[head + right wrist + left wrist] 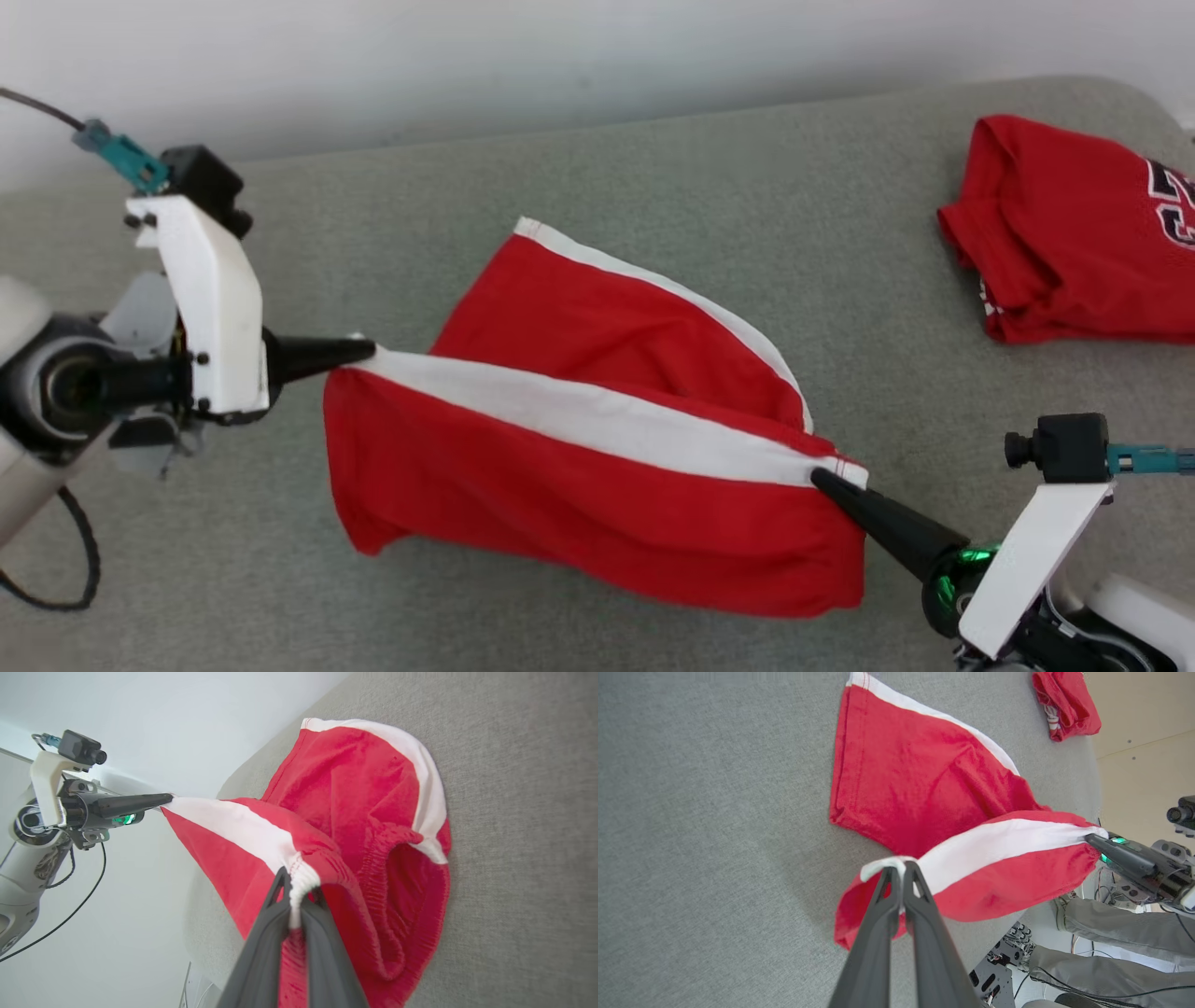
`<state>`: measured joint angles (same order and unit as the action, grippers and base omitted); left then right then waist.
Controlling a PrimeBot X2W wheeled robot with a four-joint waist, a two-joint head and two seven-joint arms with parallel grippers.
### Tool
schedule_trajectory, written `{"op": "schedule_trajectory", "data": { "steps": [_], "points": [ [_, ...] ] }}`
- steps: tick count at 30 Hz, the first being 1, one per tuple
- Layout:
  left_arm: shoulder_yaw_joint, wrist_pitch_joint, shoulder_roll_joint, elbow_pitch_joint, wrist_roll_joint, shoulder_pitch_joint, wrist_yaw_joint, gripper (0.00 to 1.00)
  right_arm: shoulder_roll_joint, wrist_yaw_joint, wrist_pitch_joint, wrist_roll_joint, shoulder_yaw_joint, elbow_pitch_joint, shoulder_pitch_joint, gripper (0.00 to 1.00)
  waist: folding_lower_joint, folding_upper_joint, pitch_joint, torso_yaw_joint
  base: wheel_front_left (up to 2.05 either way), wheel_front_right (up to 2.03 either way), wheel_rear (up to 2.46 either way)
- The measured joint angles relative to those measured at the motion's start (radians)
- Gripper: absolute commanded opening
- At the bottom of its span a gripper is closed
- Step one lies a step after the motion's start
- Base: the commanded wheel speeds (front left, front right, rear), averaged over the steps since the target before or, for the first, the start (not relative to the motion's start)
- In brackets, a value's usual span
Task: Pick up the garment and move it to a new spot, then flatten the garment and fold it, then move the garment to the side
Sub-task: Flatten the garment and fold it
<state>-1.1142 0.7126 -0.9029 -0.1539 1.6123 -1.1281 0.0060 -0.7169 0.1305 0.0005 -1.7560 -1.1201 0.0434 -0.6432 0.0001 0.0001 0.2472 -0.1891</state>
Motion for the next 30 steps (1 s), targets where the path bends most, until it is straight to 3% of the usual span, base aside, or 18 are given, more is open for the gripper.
{"op": "schedule_trajectory", "data": {
  "steps": [14,30],
  "points": [
    [0.032,0.031,0.097,-0.236,-0.090,-0.204,-0.058,0.00,0.100,0.000,-0.091,0.023,0.086,-0.034,-0.028,0.00,0.0001,0.0000,0.157,-0.107,0.00,0.00,0.00],
    [0.029,-0.042,0.186,-0.417,-0.151,-0.254,-0.120,0.00,0.197,0.000,-0.117,0.058,0.128,-0.070,-0.007,0.00,0.0001,0.0000,0.217,-0.194,0.00,0.00,0.00]
  ]
}}
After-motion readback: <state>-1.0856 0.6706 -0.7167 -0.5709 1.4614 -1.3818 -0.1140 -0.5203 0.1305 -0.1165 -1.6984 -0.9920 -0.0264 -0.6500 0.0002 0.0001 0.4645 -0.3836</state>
